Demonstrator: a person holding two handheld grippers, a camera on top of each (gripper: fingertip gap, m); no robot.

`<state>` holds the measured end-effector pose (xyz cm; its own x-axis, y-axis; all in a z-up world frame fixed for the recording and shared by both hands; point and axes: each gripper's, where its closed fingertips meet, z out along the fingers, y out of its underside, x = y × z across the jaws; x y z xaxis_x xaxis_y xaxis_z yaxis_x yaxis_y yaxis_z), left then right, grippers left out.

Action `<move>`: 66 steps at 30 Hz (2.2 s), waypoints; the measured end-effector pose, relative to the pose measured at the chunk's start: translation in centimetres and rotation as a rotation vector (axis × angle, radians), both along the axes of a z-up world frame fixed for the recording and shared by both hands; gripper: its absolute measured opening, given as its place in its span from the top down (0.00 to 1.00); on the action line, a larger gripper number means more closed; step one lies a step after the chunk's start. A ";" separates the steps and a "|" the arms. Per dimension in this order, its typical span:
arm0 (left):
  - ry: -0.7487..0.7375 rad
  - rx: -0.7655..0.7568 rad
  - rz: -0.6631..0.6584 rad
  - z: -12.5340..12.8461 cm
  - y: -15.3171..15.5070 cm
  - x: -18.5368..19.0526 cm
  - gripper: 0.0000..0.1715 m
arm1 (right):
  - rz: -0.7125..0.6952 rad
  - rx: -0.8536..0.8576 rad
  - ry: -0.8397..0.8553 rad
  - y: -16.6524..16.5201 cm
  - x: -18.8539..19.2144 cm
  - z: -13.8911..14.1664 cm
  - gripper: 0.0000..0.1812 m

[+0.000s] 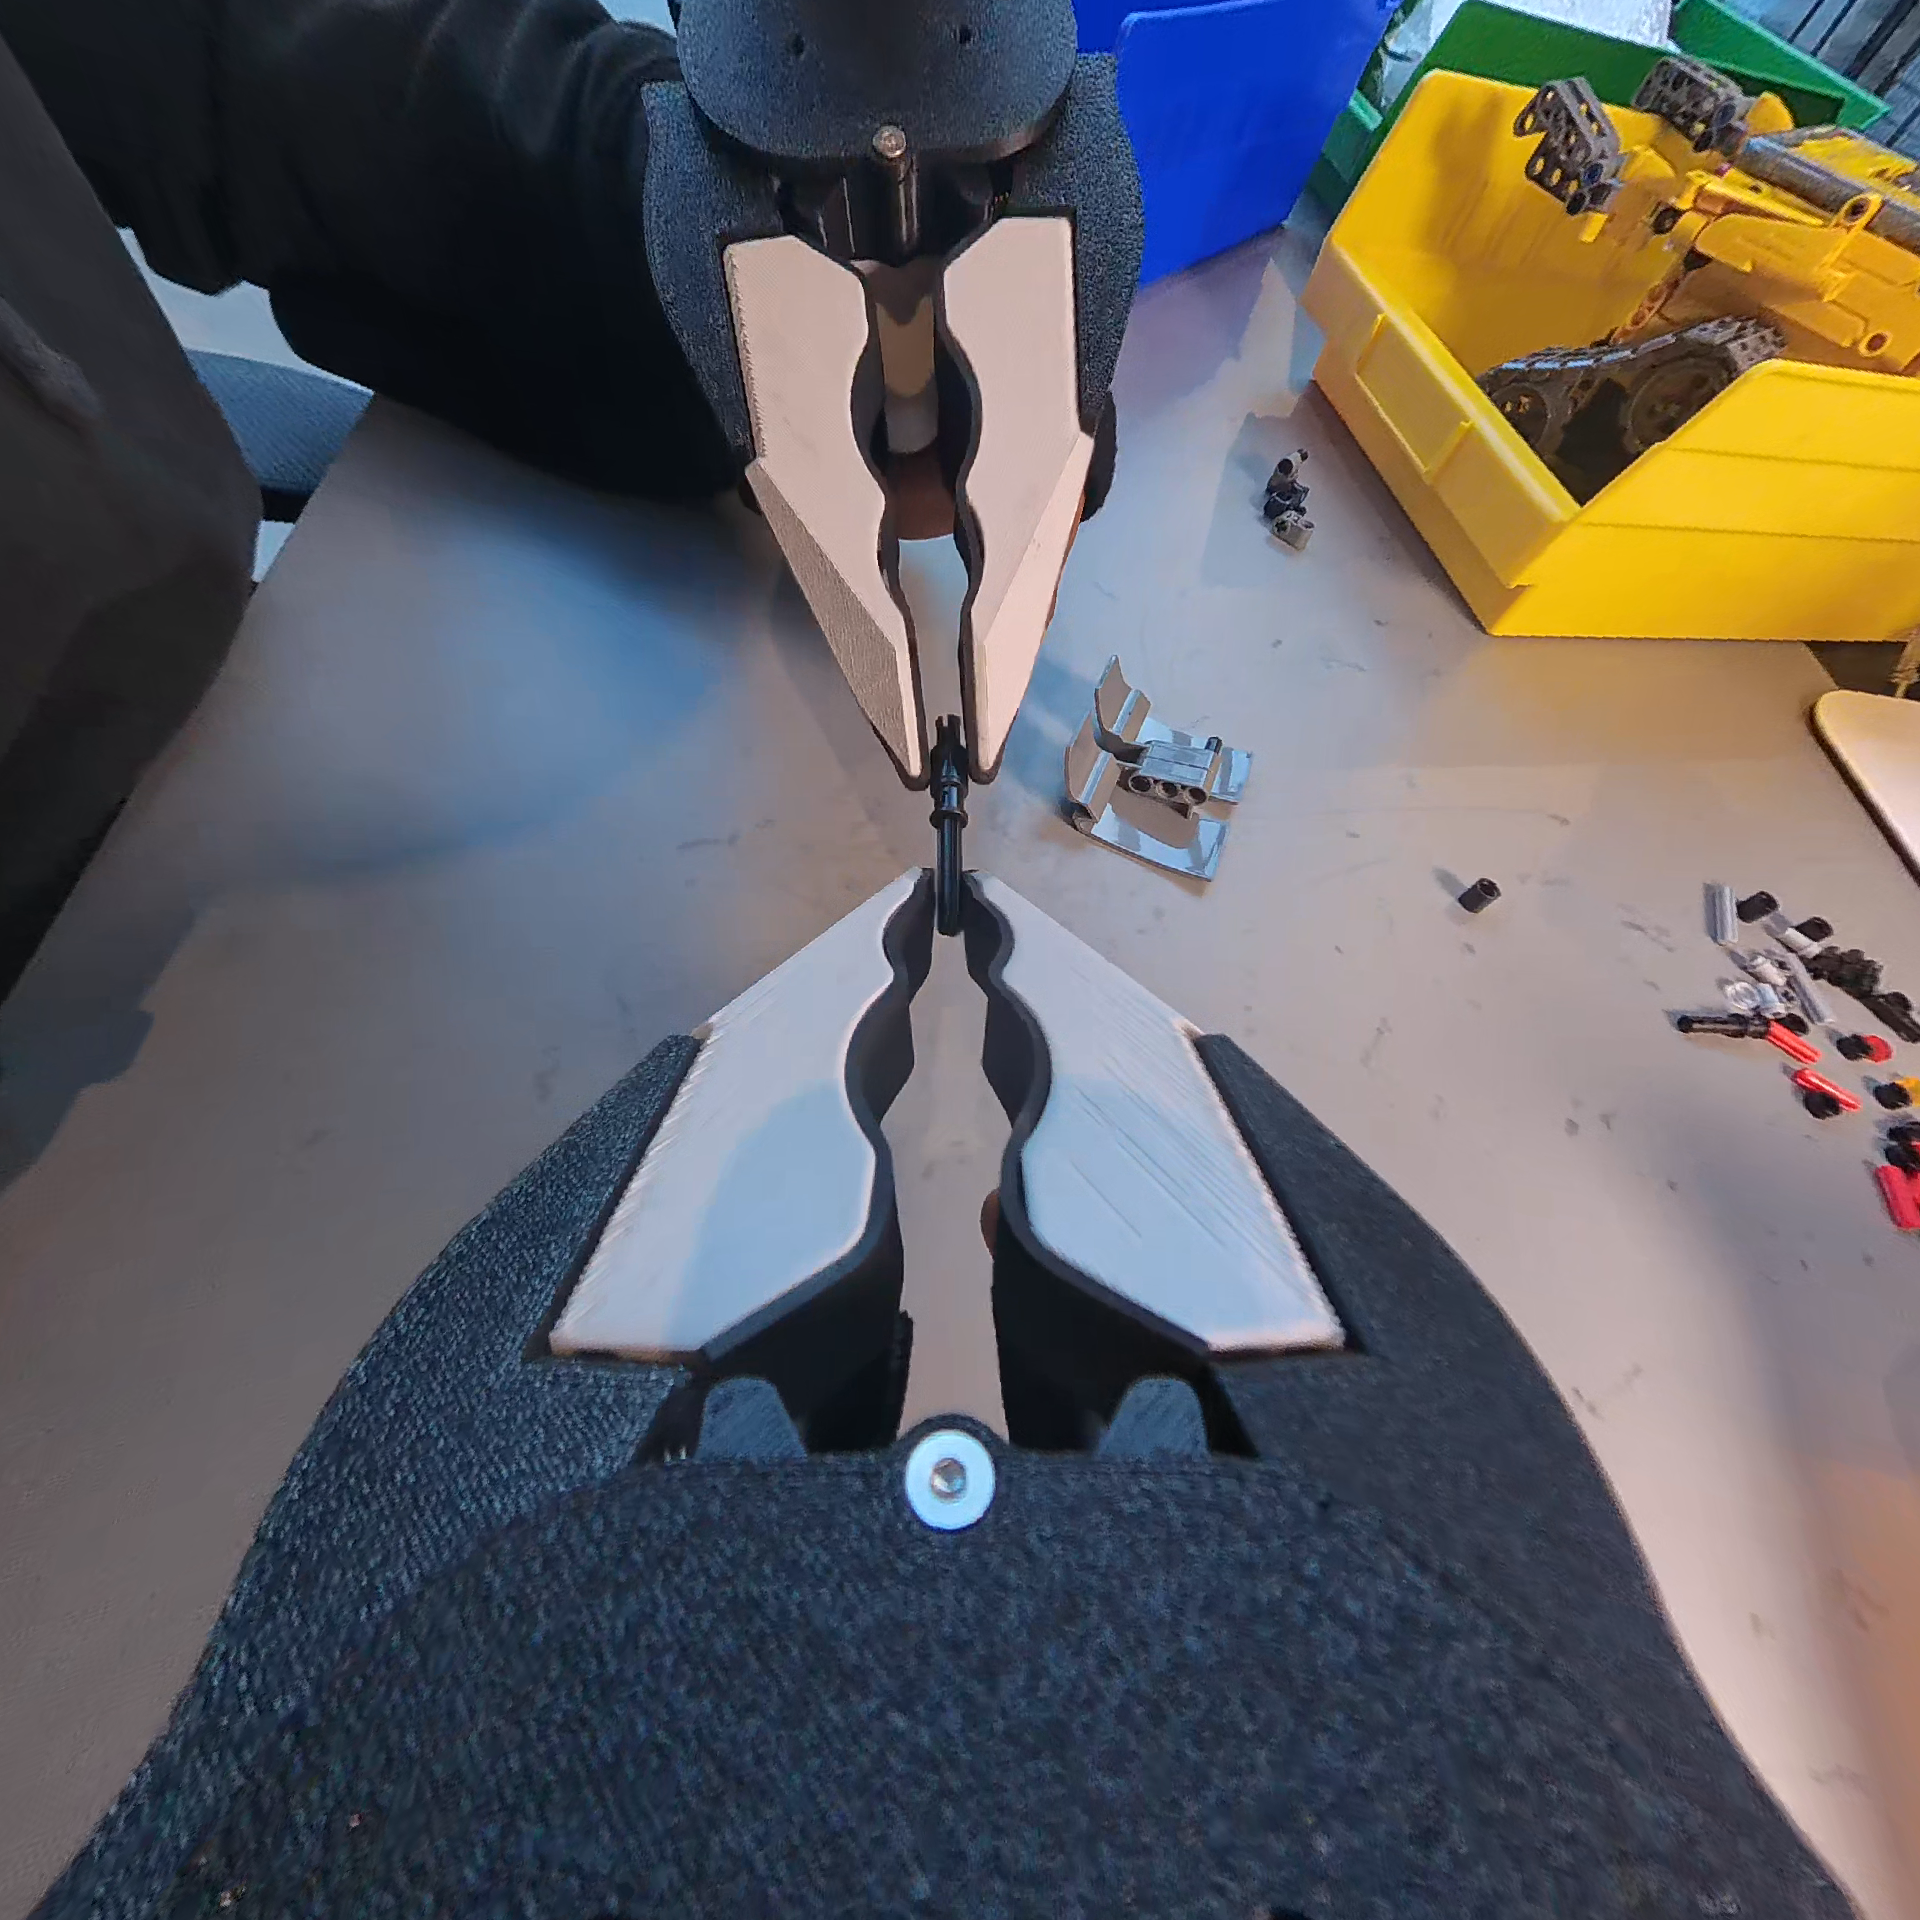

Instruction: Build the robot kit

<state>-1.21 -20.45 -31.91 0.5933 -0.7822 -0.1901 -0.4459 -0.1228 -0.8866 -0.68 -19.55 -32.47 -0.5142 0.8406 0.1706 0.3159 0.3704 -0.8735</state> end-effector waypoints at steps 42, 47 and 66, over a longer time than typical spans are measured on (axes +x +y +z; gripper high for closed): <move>-0.004 0.070 0.201 0.6 2.5 -3.9 0.99 | -0.138 0.010 0.140 2.6 -1.1 1.7 0.98; -0.013 -0.009 0.304 0.3 3.2 -7.6 0.90 | -0.184 0.014 0.176 4.1 -0.7 2.9 0.98; 0.185 -0.202 0.214 -4.5 0.9 -9.1 0.88 | -0.247 0.052 0.114 6.1 -0.6 1.5 0.98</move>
<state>-10.32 -19.51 -36.37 0.7176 -0.6768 -0.1643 -0.5425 -0.3952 -0.7413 -1.30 -13.46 -31.00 -0.2699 0.9266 0.2619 0.3027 0.3399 -0.8904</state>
